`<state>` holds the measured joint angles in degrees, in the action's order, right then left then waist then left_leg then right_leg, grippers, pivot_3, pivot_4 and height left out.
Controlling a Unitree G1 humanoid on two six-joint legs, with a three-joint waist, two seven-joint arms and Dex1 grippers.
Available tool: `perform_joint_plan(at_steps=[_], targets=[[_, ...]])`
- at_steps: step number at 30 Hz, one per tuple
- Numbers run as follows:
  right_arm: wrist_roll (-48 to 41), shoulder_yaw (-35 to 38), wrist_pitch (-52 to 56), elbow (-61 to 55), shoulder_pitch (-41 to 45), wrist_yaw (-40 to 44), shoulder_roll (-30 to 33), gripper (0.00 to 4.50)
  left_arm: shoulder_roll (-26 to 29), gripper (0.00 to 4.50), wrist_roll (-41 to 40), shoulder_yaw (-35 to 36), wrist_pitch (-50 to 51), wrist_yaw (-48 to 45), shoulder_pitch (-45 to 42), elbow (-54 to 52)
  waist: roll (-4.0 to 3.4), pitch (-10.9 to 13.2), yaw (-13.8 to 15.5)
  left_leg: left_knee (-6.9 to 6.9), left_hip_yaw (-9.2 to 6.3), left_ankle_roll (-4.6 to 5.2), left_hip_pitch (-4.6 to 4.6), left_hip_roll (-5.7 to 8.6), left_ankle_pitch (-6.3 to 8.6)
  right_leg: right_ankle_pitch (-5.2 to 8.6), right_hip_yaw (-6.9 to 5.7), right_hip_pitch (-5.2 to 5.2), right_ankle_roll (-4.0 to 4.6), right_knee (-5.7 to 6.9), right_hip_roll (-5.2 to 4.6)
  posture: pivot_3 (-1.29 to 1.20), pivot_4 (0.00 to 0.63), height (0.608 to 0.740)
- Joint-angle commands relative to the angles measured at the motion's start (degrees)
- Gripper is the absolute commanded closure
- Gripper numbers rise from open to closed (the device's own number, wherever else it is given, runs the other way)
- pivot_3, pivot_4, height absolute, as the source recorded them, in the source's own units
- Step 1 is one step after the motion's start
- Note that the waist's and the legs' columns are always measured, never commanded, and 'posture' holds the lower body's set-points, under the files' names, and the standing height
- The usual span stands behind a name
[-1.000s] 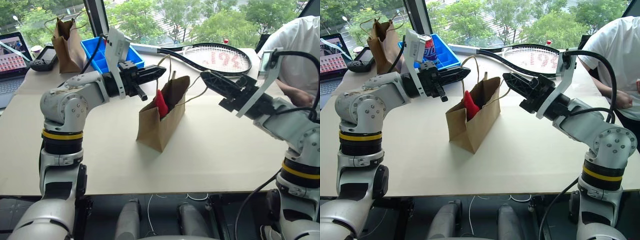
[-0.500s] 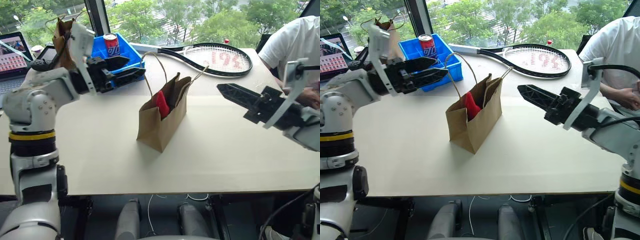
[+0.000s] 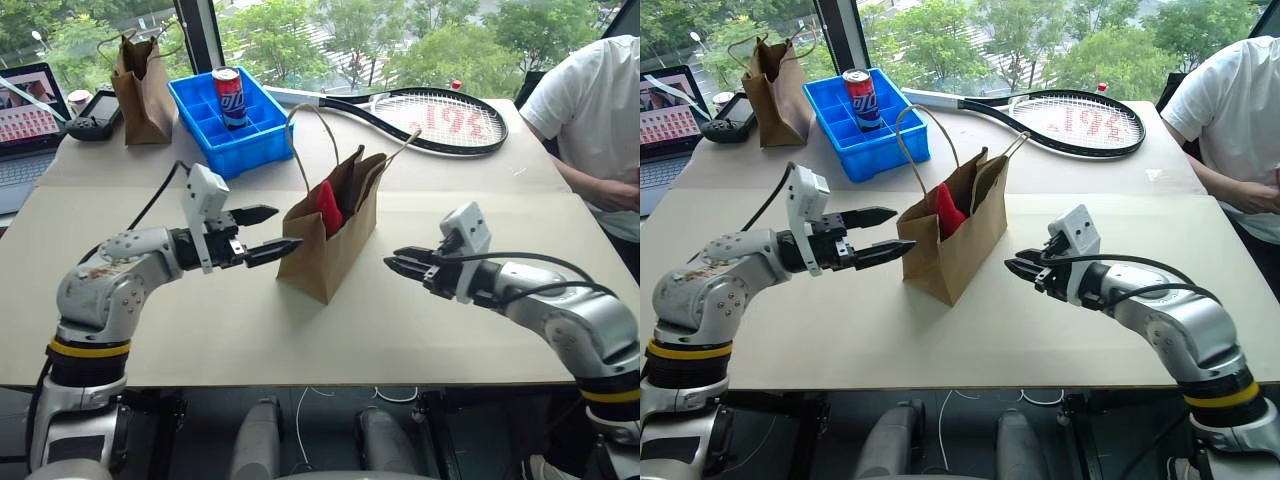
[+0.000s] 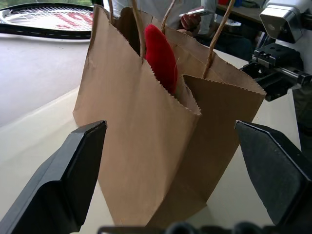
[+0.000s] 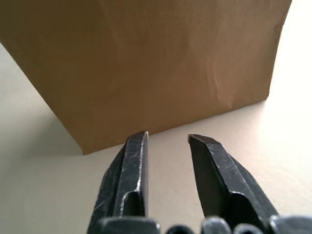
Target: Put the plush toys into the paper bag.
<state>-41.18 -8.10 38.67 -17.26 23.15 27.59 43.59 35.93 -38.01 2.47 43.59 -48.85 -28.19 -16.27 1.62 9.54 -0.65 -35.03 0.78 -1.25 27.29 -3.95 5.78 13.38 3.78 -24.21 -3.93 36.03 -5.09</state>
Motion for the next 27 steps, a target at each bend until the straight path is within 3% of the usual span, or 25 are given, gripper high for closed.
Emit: perform_joint_plan(at_steps=[1,8,17,20,27], targets=[[6.9,-1.2,-5.3,2.2,4.2,1.9,-3.6,4.43,-0.4,0.00,1.2,-1.5,-0.9,1.8,0.3,-5.1,0.00,0.0,0.0,0.01,0.00,0.00,-0.01,0.00,0.00,-0.02,0.00,-0.01,-0.05,0.02,0.00,0.00,0.150,0.735],[13.2,-4.4,-7.4,6.1,9.2,5.2,-11.8,4.43,-4.0,0.00,2.8,-3.9,0.2,6.7,-1.4,-5.1,0.00,0.0,-0.1,0.02,-0.02,0.00,-0.03,-0.01,0.00,-0.16,0.00,0.02,-0.34,0.05,0.03,0.00,0.150,0.735],[17.4,-4.1,-7.2,7.7,9.5,7.0,-17.8,4.43,-7.7,0.00,6.2,-5.3,0.7,12.0,-3.0,-2.3,0.00,0.0,0.0,0.01,-0.03,-0.01,-0.04,0.00,-0.01,-0.17,0.00,0.03,-0.36,0.09,0.05,0.00,0.150,0.735],[18.0,-3.4,-6.8,7.6,9.0,7.1,-18.6,4.50,-8.5,0.66,6.7,-4.8,0.9,13.2,-3.5,-1.1,-0.01,0.0,0.0,0.01,-0.03,-0.01,-0.05,0.00,-0.01,-0.18,0.00,0.03,-0.37,0.12,0.05,0.00,0.150,0.735],[16.8,0.9,-4.2,5.1,7.0,7.4,-17.0,4.50,-8.5,3.18,6.8,-3.7,0.1,13.0,-4.5,0.4,-0.01,0.0,0.0,0.02,-0.03,-0.02,-0.05,0.00,-0.01,-0.18,0.00,0.03,-0.38,0.11,0.05,0.00,0.150,0.735]])
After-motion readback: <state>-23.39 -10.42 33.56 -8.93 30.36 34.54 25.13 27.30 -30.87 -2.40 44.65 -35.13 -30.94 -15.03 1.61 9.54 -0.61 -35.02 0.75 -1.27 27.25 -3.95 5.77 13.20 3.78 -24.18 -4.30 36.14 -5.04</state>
